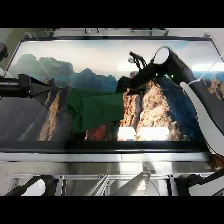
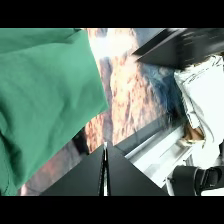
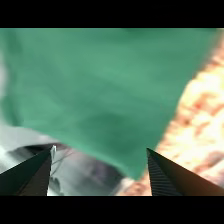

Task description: Fold the shirts.

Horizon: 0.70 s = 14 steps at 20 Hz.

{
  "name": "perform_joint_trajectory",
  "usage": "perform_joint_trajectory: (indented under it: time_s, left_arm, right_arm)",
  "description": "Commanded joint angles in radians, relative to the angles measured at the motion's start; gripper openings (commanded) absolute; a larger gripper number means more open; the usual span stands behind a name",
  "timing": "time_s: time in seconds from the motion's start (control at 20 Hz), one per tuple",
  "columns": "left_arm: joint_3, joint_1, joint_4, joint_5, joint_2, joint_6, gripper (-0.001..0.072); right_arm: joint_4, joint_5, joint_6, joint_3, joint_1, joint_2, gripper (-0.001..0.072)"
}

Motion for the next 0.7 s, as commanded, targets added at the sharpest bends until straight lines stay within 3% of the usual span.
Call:
perform_joint_trajectory:
  time_s: [0.0,0.15,0.4,0.45,0.5,0.55,0.65]
  left_arm:
    - [-0.001,0.004,-0.001,0.007,0.048,0.000,0.0021]
    - [-0.001,0.004,-0.001,0.020,0.081,-0.008,0.0021]
    - [-0.001,0.004,-0.001,0.018,0.119,-0.018,0.0021]
    - [-0.001,0.004,0.000,0.019,0.122,-0.019,0.0021]
    - [-0.001,0.004,-0.002,0.024,0.122,-0.022,0.0021]
    - [-0.001,0.004,-0.001,0.027,0.122,-0.026,0.0021]
    - [-0.001,0.004,-0.001,0.029,0.122,-0.026,0.0021]
  right_arm:
    - [-0.014,-0.146,-0.001,-0.166,-0.017,-0.010,0.0716]
    - [0.072,-0.149,-0.023,-0.171,-0.006,-0.087,0.0720]
    - [0.286,-0.172,-0.146,-0.171,0.019,-0.181,0.0712]
    - [0.310,-0.174,-0.156,-0.171,0.021,-0.188,0.0684]
    - [0.339,-0.171,-0.204,-0.171,0.021,-0.190,0.0348]
    - [0.367,-0.167,-0.240,-0.171,0.020,-0.188,0.0157]
    - [0.385,-0.136,-0.260,-0.163,0.017,-0.176,0.0032]
